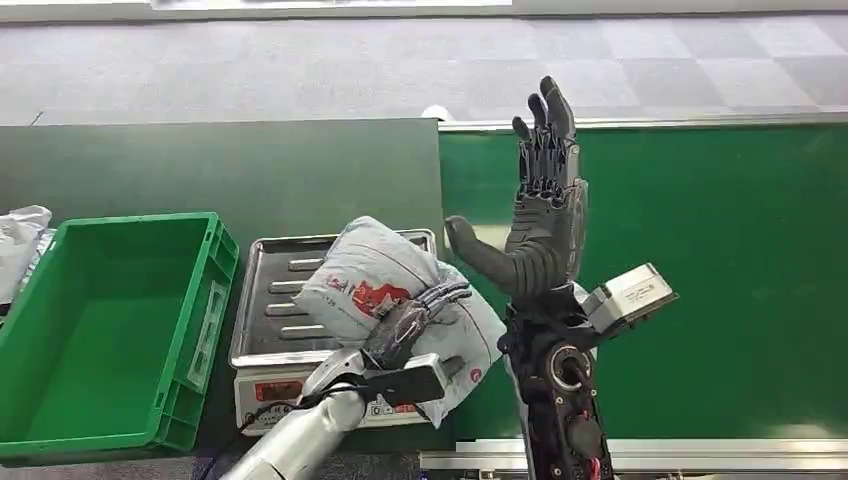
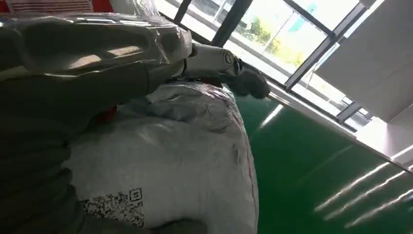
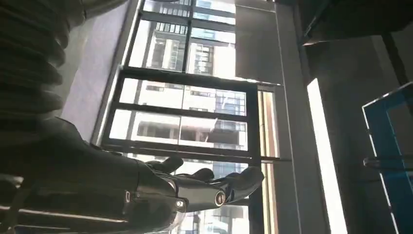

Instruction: Moved the parcel from conveyor to table for the left to box.

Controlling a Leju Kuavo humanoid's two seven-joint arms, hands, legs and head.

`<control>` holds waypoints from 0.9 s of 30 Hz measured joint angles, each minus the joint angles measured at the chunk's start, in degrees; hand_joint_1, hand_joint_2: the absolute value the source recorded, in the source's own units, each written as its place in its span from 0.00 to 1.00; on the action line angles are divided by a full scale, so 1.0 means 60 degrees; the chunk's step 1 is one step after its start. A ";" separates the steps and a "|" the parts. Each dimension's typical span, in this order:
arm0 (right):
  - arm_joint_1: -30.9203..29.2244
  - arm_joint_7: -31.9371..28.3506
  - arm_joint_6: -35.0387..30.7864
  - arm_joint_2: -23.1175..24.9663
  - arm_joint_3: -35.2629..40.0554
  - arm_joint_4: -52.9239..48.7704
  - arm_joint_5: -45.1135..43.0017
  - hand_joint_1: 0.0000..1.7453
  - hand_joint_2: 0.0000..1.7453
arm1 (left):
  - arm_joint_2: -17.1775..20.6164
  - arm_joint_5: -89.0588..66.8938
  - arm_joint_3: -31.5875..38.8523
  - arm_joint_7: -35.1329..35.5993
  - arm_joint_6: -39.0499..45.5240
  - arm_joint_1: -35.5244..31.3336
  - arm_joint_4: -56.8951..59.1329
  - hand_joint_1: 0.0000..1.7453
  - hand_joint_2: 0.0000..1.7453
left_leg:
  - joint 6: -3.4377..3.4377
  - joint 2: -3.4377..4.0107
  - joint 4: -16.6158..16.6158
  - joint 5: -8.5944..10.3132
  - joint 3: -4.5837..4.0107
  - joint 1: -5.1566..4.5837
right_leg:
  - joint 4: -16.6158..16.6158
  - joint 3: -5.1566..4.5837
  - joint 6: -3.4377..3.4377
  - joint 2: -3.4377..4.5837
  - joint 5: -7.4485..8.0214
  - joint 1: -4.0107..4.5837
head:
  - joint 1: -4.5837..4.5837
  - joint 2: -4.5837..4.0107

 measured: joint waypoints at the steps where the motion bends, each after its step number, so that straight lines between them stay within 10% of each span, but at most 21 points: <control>1: 0.0002 0.0000 0.0000 0.0000 -0.0011 -0.0018 0.0000 0.00 1.00 | 0.0000 0.0000 -0.0007 0.0000 0.0026 -0.0038 0.0073 0.84 1.00 | 0.0000 0.0000 0.0000 0.0000 0.0006 0.0000 | 0.0000 0.0006 0.0000 0.0000 0.0000 0.0000 | 0.0000 0.0000; 16: 0.0024 -0.0098 0.0000 -0.0004 -0.0120 -0.0127 0.0000 0.00 1.00 | 0.0000 0.1199 0.0423 -0.0714 0.0142 -0.0244 0.0240 1.00 1.00 | 0.0000 0.0000 -0.0001 0.0001 0.0058 0.0000 | 0.0000 0.0058 0.0000 0.0001 0.0000 0.0000 | 0.0000 0.0000; 27: 0.0070 -0.0044 -0.0018 -0.0026 -0.0302 0.0201 -0.0033 0.00 1.00 | 0.0284 0.1708 0.1104 -0.1078 0.4522 0.1475 -0.4338 1.00 1.00 | -0.0001 0.0007 -0.0002 -0.0001 0.0009 0.0002 | 0.0001 0.0002 -0.0001 0.0008 -0.0001 0.0004 | -0.0004 0.0000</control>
